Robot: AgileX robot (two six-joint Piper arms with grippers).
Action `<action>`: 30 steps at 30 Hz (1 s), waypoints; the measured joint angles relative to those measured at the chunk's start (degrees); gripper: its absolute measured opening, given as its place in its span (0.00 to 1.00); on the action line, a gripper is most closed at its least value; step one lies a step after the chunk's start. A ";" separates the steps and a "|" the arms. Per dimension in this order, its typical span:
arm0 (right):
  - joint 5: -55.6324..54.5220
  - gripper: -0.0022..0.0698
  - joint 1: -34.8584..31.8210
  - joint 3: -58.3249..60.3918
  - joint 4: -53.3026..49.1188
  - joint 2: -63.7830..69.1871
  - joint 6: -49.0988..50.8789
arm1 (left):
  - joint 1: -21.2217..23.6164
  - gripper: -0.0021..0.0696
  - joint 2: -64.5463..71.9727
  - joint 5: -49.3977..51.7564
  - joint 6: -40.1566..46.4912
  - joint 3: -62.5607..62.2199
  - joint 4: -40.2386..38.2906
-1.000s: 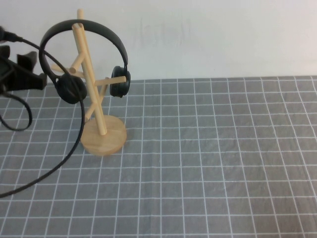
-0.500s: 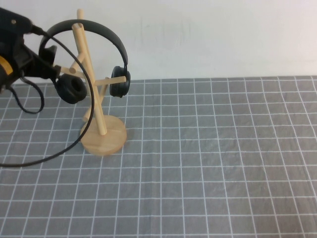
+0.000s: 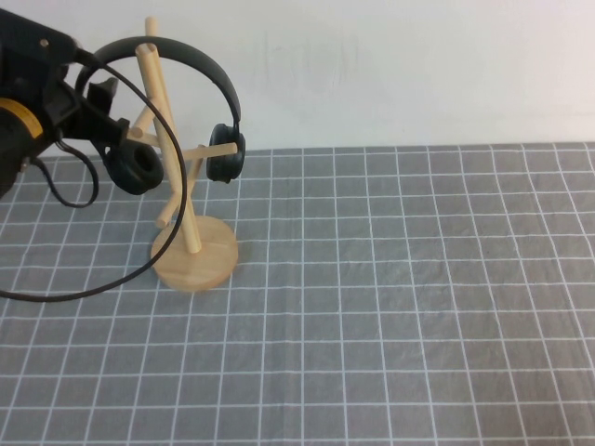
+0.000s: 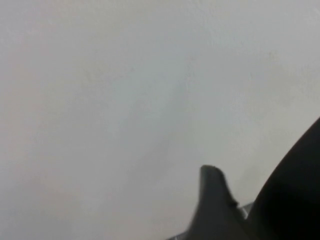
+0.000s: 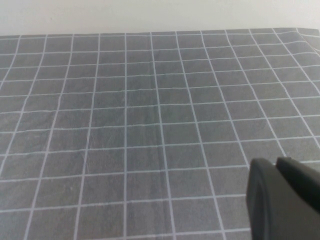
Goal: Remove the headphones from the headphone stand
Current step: Pick up the headphones from the headphone stand
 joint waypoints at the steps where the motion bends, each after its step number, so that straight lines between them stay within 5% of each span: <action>1: 0.00 0.02 0.00 0.00 0.00 0.00 0.00 | 0.00 0.56 0.00 -0.14 0.00 0.00 0.00; 10: 0.00 0.02 0.00 0.00 0.00 0.00 0.00 | 0.10 0.12 0.23 -0.89 0.69 0.00 1.03; 30: 0.00 0.02 0.00 0.00 0.00 0.00 0.00 | 0.10 0.11 -0.36 -4.74 2.40 0.00 1.52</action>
